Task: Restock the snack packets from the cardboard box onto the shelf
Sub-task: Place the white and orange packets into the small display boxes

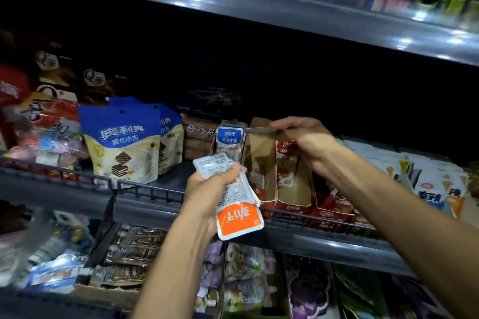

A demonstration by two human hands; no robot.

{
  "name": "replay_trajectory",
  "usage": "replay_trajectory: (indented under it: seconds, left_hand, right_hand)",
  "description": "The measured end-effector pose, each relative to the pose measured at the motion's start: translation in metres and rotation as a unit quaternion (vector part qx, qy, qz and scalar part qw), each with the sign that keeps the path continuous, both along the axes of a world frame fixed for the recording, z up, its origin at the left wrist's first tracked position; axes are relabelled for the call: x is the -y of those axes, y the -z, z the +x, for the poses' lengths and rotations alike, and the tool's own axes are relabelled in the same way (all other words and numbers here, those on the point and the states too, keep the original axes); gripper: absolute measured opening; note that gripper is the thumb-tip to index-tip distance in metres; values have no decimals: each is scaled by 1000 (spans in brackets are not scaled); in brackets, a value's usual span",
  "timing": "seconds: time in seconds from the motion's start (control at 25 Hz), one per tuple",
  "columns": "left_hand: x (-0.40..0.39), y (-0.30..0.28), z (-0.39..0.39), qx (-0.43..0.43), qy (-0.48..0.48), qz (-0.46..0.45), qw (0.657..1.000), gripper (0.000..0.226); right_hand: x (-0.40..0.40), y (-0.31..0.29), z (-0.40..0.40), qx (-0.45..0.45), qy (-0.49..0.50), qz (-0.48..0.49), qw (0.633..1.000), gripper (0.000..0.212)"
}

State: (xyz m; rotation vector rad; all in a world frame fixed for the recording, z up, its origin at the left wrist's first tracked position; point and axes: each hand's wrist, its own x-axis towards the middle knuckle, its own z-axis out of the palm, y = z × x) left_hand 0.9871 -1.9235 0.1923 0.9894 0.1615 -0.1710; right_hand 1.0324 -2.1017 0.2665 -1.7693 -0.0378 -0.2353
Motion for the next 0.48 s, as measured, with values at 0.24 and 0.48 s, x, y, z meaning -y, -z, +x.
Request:
replay_trajectory:
  seconds: [0.24,0.48]
  left_hand:
    - [-5,-5,3,-18,55,-32,998,33]
    - [4,-1,3,-22,71,-15,997,44]
  right_hand:
    - [3,4,-2,179,-22,-257,949,21]
    - [-20,16,-15,213,-14,-274,938,29]
